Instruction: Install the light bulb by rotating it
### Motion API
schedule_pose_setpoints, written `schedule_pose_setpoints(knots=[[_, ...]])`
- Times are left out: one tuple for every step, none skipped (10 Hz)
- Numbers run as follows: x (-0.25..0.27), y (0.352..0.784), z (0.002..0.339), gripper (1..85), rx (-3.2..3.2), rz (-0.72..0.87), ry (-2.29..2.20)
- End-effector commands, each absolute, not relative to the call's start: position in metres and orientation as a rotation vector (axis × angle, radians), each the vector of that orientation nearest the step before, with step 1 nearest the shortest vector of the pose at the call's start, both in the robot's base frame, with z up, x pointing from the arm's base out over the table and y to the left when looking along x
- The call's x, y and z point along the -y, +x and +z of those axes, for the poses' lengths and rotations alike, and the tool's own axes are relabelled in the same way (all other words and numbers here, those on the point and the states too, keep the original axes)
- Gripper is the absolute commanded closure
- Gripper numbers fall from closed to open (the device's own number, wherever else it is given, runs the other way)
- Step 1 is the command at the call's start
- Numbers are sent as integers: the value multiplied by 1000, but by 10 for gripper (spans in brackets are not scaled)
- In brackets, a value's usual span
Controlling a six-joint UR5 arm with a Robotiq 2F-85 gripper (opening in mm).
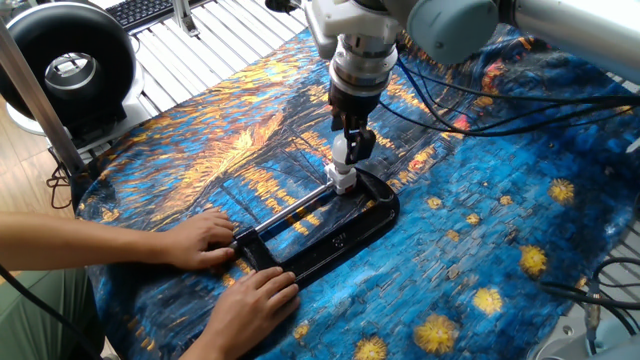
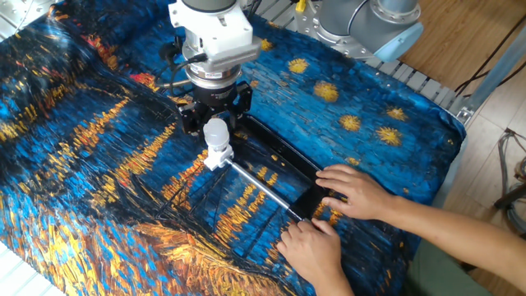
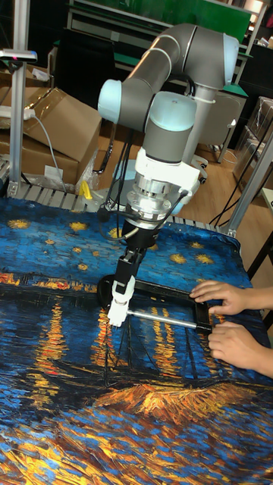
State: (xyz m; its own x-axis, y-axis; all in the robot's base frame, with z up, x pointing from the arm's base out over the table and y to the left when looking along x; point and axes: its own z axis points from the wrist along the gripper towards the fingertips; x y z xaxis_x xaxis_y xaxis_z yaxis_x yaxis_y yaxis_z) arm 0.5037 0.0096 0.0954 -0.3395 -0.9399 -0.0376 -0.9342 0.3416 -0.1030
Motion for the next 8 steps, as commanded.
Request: schedule_pose_setpoints(knots=[[-8,503,95,170,-2455,-119,-1789],[-7,503,95,183,-2446,-124,-1796],[-7,504,95,217,-2441,-126,-1801],[-8,504,95,233,-2429,-123,-1812],[-12,505,95,247,-2407,-111,-1829],[-17,504,95,263,-2397,-83,-1830],[-17,505,94,267,-2386,-85,-1839],[-17,504,94,267,-2379,-83,-1852]])
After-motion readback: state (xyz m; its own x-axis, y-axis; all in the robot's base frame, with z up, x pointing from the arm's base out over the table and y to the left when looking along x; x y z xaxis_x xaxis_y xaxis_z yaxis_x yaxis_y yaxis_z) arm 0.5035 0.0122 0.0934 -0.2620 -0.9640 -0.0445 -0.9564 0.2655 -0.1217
